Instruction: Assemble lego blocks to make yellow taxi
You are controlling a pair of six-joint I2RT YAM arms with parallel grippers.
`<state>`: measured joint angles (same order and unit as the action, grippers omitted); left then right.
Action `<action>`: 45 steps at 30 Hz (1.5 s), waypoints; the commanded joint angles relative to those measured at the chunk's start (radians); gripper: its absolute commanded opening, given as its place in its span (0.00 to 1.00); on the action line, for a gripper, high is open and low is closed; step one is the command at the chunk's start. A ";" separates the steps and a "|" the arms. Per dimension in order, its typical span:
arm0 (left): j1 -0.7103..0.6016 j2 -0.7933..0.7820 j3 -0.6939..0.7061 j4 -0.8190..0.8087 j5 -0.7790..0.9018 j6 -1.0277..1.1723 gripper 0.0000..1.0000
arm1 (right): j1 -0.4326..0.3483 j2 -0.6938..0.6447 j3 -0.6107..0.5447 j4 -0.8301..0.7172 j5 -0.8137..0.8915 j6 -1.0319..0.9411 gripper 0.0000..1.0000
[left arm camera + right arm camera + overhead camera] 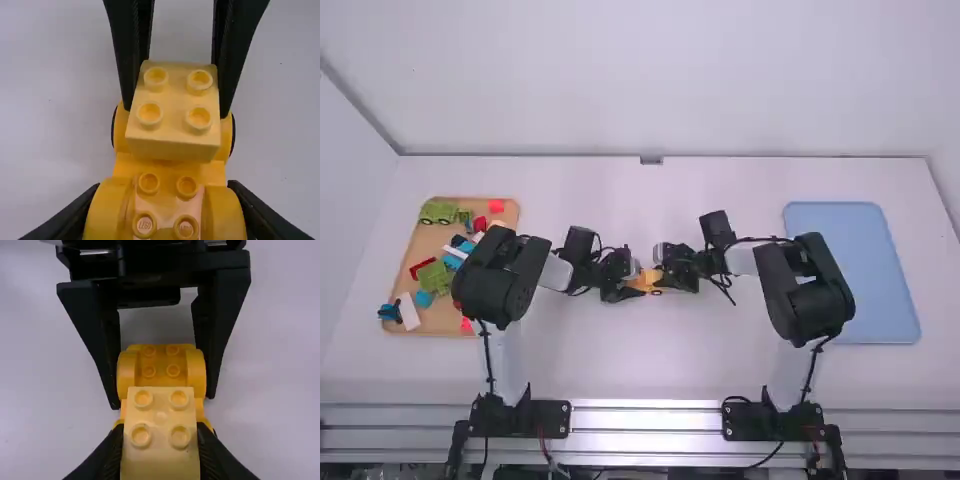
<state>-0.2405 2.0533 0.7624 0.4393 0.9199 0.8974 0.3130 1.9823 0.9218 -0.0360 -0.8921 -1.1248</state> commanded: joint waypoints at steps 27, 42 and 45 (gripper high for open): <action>-0.005 0.024 -0.003 -0.012 -0.048 0.009 0.43 | -0.046 -0.021 0.020 0.025 -0.180 -0.025 0.00; -0.010 0.024 -0.003 -0.013 -0.048 0.009 0.41 | 0.047 -0.021 0.021 -0.047 0.190 0.106 0.00; -0.007 0.024 -0.003 -0.013 -0.049 0.009 0.41 | 0.038 -0.021 0.020 -0.071 0.208 0.104 0.00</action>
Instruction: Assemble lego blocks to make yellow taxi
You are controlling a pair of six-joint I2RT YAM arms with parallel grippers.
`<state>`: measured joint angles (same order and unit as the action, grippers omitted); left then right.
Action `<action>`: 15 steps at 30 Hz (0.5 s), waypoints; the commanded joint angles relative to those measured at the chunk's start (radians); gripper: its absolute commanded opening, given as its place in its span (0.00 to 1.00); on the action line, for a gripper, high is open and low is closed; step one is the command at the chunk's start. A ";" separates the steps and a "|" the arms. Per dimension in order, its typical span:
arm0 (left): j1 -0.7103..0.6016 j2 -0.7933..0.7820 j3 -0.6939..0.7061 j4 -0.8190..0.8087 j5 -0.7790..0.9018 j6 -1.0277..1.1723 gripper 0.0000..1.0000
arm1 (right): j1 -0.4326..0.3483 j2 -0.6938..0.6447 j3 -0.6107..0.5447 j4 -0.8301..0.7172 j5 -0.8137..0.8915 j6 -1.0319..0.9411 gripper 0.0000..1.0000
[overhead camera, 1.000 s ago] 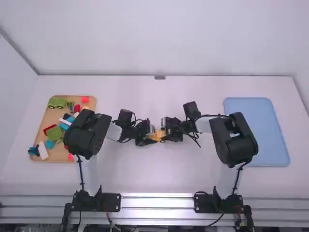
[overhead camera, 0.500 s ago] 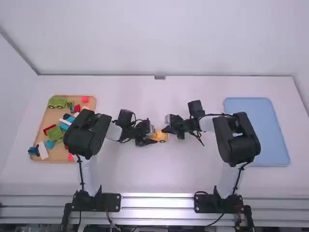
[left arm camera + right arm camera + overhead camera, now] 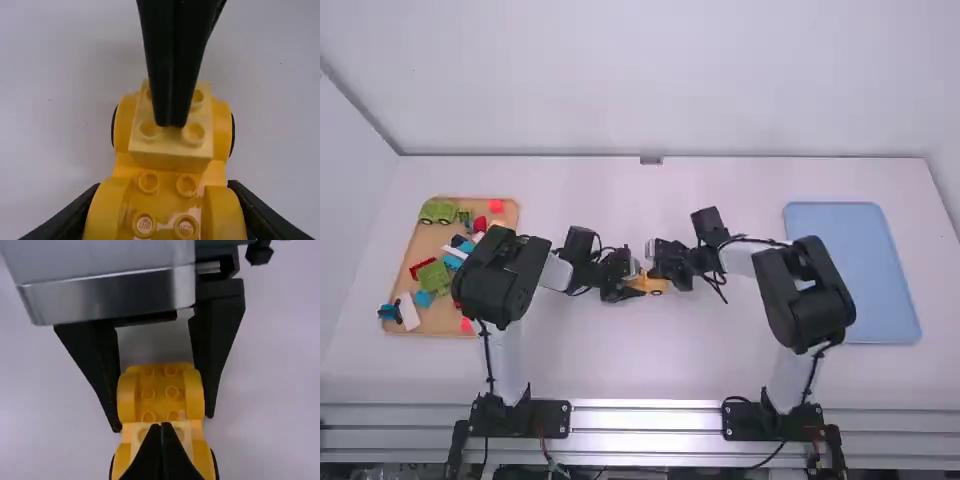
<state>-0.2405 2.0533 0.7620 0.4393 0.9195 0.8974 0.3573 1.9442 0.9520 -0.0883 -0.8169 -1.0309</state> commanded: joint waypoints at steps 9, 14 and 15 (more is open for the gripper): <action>-0.011 0.024 -0.002 -0.013 -0.046 0.008 0.40 | -0.036 0.018 -0.010 -0.093 0.146 -0.006 0.00; -0.010 0.024 0.000 -0.012 -0.048 0.009 0.40 | -0.024 0.034 -0.010 -0.130 0.212 -0.012 0.00; -0.010 0.024 0.000 -0.011 -0.047 0.009 0.40 | -0.016 0.043 -0.010 -0.129 0.228 -0.013 0.00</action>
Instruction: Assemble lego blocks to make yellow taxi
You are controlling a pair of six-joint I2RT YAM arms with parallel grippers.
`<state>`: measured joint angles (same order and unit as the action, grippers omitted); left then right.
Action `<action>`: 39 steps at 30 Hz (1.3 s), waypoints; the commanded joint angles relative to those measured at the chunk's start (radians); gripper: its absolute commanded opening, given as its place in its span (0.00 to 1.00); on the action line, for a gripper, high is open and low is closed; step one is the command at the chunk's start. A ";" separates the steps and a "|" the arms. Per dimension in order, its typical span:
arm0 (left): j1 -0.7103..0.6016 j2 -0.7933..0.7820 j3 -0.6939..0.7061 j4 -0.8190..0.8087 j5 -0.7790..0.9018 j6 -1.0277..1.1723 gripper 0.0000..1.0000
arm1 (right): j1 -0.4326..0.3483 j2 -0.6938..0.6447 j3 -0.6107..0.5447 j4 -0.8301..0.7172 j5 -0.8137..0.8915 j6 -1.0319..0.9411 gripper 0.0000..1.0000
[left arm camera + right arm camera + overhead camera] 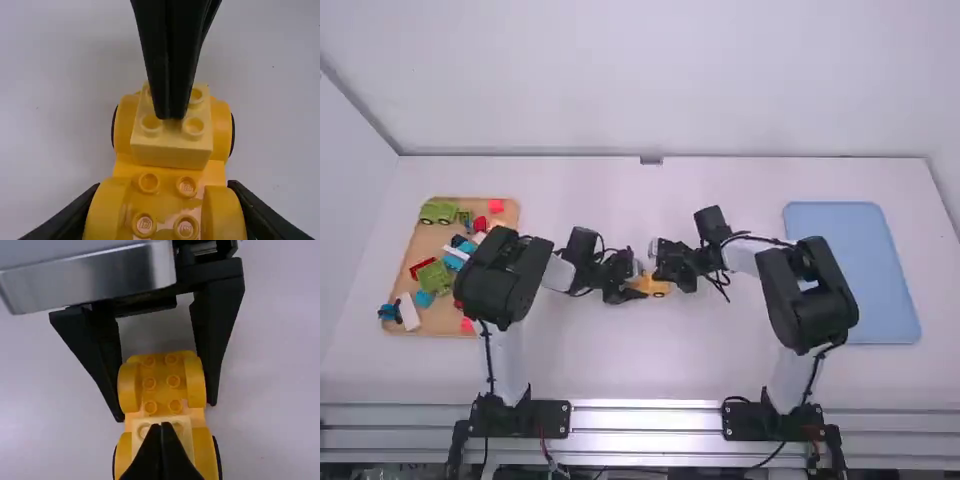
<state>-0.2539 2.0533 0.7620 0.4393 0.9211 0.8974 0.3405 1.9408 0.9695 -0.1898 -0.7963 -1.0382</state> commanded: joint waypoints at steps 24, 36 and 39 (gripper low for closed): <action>0.003 0.024 0.013 -0.020 -0.051 0.009 0.40 | -0.113 -0.158 -0.006 0.049 -0.051 0.029 0.99; 0.031 -0.045 0.031 -0.083 -0.050 0.009 0.99 | -0.143 -0.161 -0.007 0.051 -0.045 0.073 0.99; 0.060 -0.113 0.031 -0.146 -0.050 0.008 0.99 | -0.143 -0.161 -0.007 0.051 -0.045 0.073 0.98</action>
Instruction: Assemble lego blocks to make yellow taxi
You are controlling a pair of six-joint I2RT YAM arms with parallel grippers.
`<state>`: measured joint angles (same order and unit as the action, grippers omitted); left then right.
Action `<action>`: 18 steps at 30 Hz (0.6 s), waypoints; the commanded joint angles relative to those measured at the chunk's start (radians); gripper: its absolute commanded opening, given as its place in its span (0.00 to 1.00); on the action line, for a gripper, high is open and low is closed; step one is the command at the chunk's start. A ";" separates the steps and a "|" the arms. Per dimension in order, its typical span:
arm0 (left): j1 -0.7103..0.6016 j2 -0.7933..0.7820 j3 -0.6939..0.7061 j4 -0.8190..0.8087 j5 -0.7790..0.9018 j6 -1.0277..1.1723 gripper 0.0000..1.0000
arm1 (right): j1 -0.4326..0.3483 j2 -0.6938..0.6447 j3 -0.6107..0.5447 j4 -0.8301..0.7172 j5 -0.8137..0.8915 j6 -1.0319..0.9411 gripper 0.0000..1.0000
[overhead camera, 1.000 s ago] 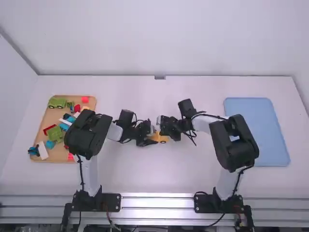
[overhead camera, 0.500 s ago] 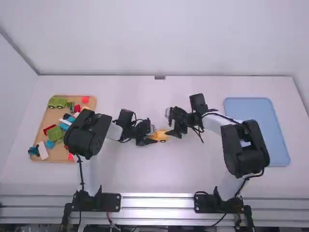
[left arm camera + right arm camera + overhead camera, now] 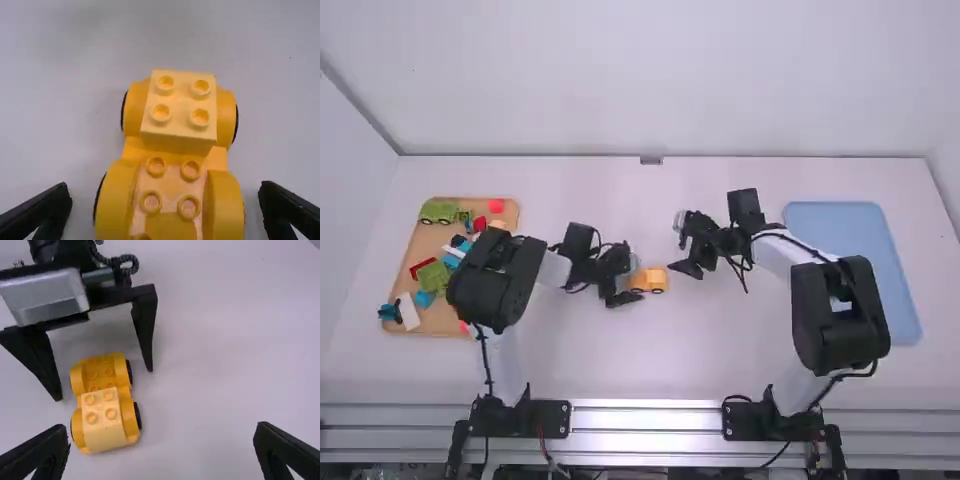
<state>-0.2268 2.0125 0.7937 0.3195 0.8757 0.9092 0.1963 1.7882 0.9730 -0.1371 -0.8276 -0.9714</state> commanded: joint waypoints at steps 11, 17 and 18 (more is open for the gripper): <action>0.216 -0.428 0.000 -0.402 -0.071 -0.049 0.99 | 0.001 -0.008 -0.009 0.066 -0.013 0.031 0.98; 0.310 -0.640 0.000 -0.462 -0.425 -0.781 0.99 | 0.001 -0.008 -0.010 0.183 -0.010 0.165 0.99; 0.318 -0.664 0.000 -0.475 -0.460 -0.866 0.99 | 0.000 -0.008 -0.010 0.190 -0.010 0.163 0.99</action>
<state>0.0708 1.4063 0.7937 -0.1452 0.5819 0.4156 0.1959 1.7878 0.9730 0.0505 -0.8284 -0.8589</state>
